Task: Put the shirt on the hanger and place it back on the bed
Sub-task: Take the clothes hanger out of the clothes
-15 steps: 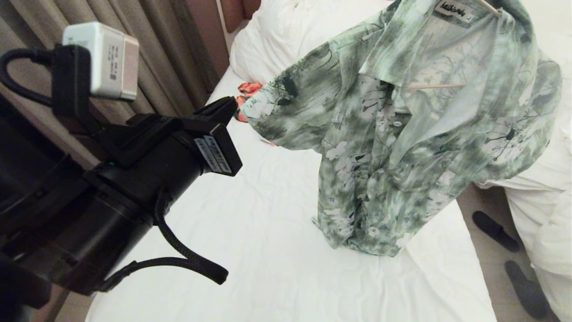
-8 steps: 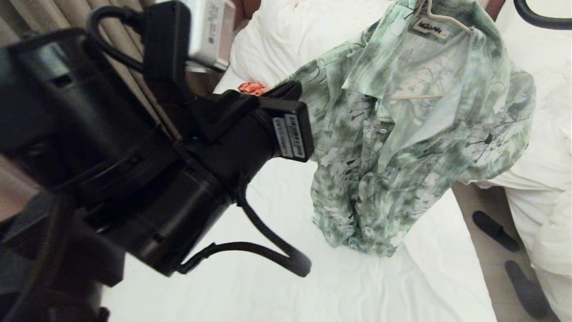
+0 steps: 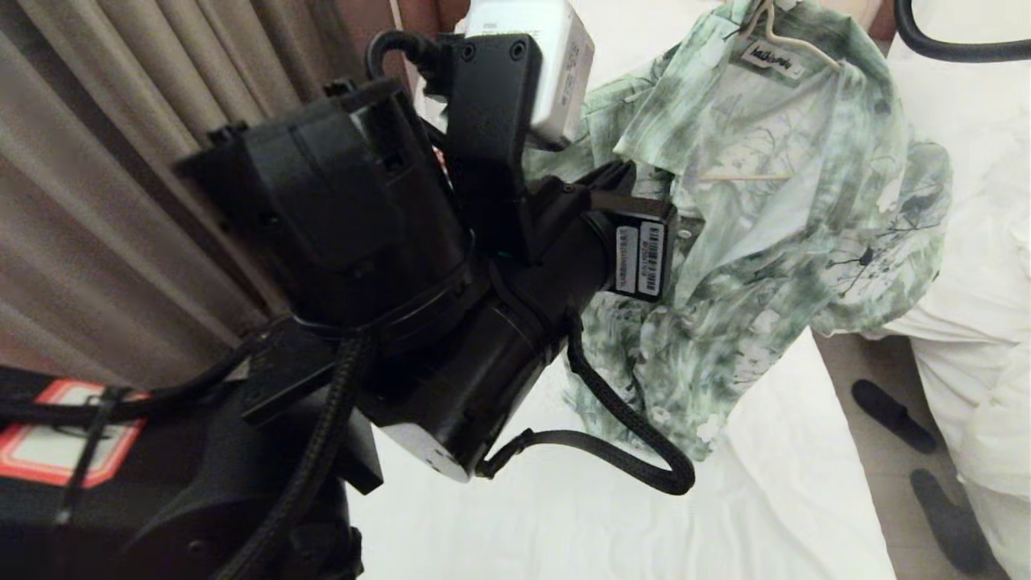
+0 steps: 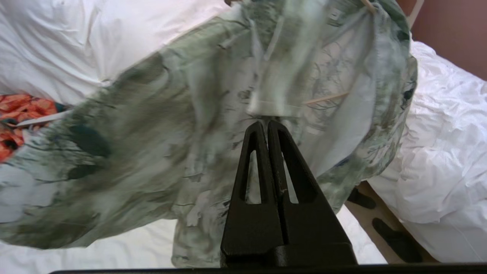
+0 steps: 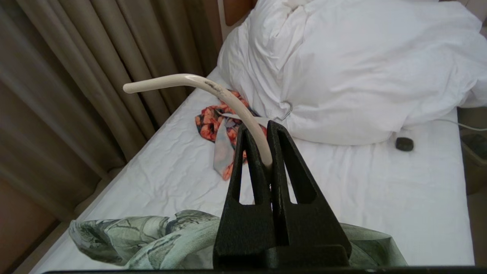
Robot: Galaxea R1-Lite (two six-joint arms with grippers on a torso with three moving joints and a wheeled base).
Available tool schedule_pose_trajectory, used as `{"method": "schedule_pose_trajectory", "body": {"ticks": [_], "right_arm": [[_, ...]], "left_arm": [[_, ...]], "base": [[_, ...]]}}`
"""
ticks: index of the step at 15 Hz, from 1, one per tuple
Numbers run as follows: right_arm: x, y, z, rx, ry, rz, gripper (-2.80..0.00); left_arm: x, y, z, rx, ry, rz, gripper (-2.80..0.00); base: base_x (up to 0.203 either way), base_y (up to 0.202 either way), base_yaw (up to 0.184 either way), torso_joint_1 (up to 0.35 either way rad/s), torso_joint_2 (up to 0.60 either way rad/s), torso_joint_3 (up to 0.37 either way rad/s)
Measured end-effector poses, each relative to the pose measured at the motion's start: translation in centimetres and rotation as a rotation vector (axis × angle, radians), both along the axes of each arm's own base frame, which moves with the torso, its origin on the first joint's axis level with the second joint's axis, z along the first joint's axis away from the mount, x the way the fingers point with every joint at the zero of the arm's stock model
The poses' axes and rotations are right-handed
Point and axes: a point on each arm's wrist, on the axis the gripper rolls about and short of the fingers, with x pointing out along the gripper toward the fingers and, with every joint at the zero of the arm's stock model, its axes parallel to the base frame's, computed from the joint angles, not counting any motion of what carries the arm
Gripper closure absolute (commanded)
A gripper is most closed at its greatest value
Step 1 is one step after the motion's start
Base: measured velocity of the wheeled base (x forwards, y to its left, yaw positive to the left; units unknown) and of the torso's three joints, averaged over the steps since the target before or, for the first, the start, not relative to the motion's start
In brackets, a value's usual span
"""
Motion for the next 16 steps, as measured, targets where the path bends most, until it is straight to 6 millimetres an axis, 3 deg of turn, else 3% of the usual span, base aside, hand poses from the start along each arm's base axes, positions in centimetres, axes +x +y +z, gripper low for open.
{"method": "schedule_pose_trajectory", "body": {"ticks": [1, 9, 16], "right_arm": [[0.1, -0.1, 0.0, 0.001, 0.001, -0.004, 0.0], [0.1, -0.3, 0.0, 0.001, 0.0, -0.011, 0.0], [-0.1, -0.2, 0.0, 0.0, -0.001, -0.004, 0.0]], "left_arm": [[0.1, -0.2, -0.1, 0.003, 0.0, -0.001, -2.8], [0.4, -0.5, -0.2, 0.003, -0.001, 0.001, -2.8], [0.4, -0.9, 1.6, -0.063, -0.04, -0.016, -2.8]], "base": [[0.0, 0.0, 0.0, 0.0, 0.0, 0.0], [0.0, 0.0, 0.0, 0.0, 0.0, 0.0], [0.0, 0.0, 0.0, 0.0, 0.0, 0.0]]}}
